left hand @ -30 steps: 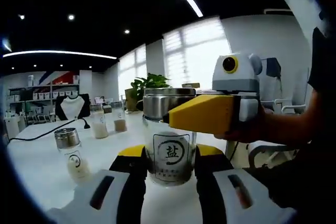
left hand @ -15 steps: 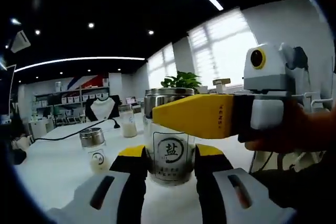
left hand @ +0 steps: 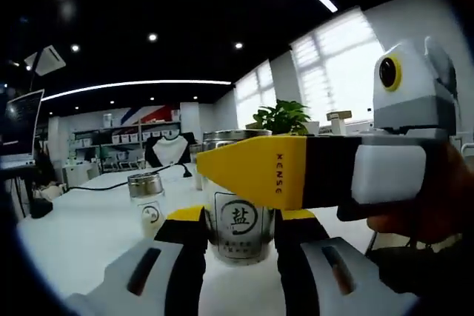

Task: Rotate the seasoning bottle until the label or dispensing opening points toward the visible target arrow and the bottle remains upright within the marked orientation range

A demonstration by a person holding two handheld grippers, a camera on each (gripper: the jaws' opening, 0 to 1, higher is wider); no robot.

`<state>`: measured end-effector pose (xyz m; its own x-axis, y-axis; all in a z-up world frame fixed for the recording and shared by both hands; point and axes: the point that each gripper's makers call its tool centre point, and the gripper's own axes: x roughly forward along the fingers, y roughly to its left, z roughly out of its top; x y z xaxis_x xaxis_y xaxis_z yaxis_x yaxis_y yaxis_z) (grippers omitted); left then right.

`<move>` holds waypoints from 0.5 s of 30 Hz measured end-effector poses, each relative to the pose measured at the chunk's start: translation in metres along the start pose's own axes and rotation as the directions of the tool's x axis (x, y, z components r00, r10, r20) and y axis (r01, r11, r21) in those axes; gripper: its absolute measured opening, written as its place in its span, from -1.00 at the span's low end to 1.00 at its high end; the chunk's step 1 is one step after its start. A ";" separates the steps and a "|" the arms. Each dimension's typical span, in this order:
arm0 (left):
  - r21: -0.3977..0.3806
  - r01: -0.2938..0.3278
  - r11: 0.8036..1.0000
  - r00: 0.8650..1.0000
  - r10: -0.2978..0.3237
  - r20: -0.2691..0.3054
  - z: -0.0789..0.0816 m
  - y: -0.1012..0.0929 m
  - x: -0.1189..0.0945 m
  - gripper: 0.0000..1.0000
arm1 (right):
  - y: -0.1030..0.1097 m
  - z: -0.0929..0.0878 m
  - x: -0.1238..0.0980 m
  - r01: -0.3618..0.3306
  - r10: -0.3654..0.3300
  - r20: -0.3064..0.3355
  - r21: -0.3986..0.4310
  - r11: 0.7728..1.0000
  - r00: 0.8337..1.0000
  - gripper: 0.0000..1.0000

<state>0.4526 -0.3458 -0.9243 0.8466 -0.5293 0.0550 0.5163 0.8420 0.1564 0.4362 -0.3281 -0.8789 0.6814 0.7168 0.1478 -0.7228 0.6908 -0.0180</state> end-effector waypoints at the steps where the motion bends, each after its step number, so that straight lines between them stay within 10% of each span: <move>1: 0.005 0.016 1.000 1.000 -0.016 0.005 0.001 -0.002 0.000 -0.25 | 0.000 0.002 -0.001 -0.022 0.022 0.004 0.012 1.000 1.000 -0.43; 15: -0.077 0.268 0.960 0.963 -0.265 0.052 0.012 -0.015 -0.005 -0.25 | 0.005 0.020 -0.010 -0.261 0.259 0.038 0.052 0.964 0.965 -0.44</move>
<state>0.4386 -0.3573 -0.9149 0.6721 -0.7378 0.0626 0.7326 0.6748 0.0886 0.4236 -0.3339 -0.8611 0.4657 0.8673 0.1760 -0.8806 0.4738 -0.0045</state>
